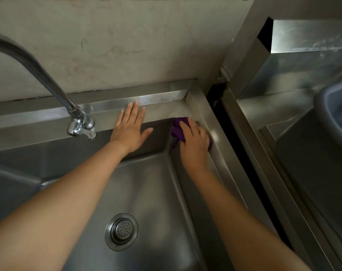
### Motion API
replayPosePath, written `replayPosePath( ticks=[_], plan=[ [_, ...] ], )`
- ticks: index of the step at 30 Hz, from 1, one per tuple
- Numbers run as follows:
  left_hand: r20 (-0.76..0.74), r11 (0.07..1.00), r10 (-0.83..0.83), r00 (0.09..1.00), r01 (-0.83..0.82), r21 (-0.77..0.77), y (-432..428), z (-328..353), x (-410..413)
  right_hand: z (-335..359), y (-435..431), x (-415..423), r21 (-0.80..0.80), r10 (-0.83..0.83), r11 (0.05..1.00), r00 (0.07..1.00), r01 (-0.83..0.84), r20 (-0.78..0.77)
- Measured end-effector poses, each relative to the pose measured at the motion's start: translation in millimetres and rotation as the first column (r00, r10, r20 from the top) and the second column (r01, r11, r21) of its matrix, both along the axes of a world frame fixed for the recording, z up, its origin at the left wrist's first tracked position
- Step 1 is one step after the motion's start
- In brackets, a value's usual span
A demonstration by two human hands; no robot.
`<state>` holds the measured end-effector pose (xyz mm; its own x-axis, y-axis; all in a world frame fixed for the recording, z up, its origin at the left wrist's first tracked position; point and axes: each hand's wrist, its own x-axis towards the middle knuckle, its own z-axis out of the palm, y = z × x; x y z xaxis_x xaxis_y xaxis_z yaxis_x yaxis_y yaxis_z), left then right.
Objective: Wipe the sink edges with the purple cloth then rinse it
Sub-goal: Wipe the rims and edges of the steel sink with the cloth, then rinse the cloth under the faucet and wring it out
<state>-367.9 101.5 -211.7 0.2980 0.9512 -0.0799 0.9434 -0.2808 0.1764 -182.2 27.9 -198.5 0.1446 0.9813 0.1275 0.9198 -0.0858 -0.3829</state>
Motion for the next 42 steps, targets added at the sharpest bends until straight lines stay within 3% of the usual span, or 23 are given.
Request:
replayPosePath(
  ticks=[4, 6, 8, 11, 13, 16, 19, 23, 25, 27, 30, 34, 39, 42],
  plan=[
    [0.347, 1.000, -0.016, 0.938, 0.010, 0.019, -40.2, -2.1, -9.7, 6.3, -20.2, -24.0, 0.006, 0.040, 0.999, 0.960, -0.040, -0.277],
    [0.625, 0.990, 0.118, 0.771, -0.040, -0.138, -66.8, -2.7, -14.3, 11.1, -34.3, -46.7, -0.070, 0.014, 0.995, 0.824, -0.065, -0.567],
    [0.783, 0.911, 0.386, 0.487, -0.069, -0.407, -90.8, -3.1, -25.6, 16.2, -43.0, -70.3, -0.145, -0.063, 0.986, 0.640, -0.077, -0.766],
    [0.761, 0.759, 0.647, 0.041, 0.058, -0.649, -117.1, -3.8, -56.4, 20.8, -44.7, -101.2, -0.242, -0.135, 0.961, 0.532, -0.137, -0.836],
    [0.710, 0.723, 0.690, -0.139, 0.159, -0.672, -130.5, 1.8, -76.7, 23.7, -44.0, -119.4, -0.313, -0.164, 0.928, 0.535, -0.202, -0.829],
    [0.710, 0.741, 0.666, -0.230, 0.088, -0.666, -143.5, 11.0, -101.2, 26.7, -42.8, -147.8, -0.351, -0.156, 0.907, 0.588, -0.233, -0.793],
    [0.681, 0.699, 0.676, -0.281, -0.049, -0.714, -151.2, 17.7, -125.9, 31.9, -39.9, -172.9, -0.422, -0.254, 0.895, 0.613, -0.144, -0.748],
    [0.514, 0.595, 0.674, -0.531, -0.022, -0.803, -161.5, 21.2, -154.0, 40.8, -40.0, -184.8, -0.546, -0.408, 0.799, 0.440, -0.253, -0.800],
    [0.434, 0.566, 0.643, -0.631, 0.009, -0.824, -167.0, 20.7, -164.9, 44.4, -34.3, -184.8, -0.528, -0.316, 0.805, 0.557, -0.270, -0.768],
    [0.424, 0.581, 0.620, -0.660, 0.023, -0.813, -172.4, 19.1, -173.1, 49.3, -18.6, -185.7, -0.460, -0.192, 0.860, 0.694, -0.222, -0.694],
    [0.460, 0.640, 0.568, -0.683, 0.014, -0.768, -179.1, 18.4, -179.8, 61.8, 17.3, -192.0, -0.415, -0.114, 0.881, 0.750, -0.227, -0.652],
    [0.508, 0.699, 0.538, -0.673, 0.019, -0.715, -181.4, 20.4, -186.3, 71.7, 51.7, -208.5, -0.481, 0.017, 0.828, 0.870, -0.288, -0.493],
    [0.533, 0.729, 0.546, -0.646, 0.054, -0.682, -181.9, 20.0, -194.7, 71.1, 61.9, -214.9, -0.595, 0.014, 0.717, 0.860, -0.364, -0.510],
    [0.543, 0.724, 0.541, -0.643, 0.027, -0.690, -182.0, 14.7, -197.6, 70.6, 62.7, -217.6, -0.552, 0.053, 0.758, 0.876, -0.348, -0.479]
  ],
)
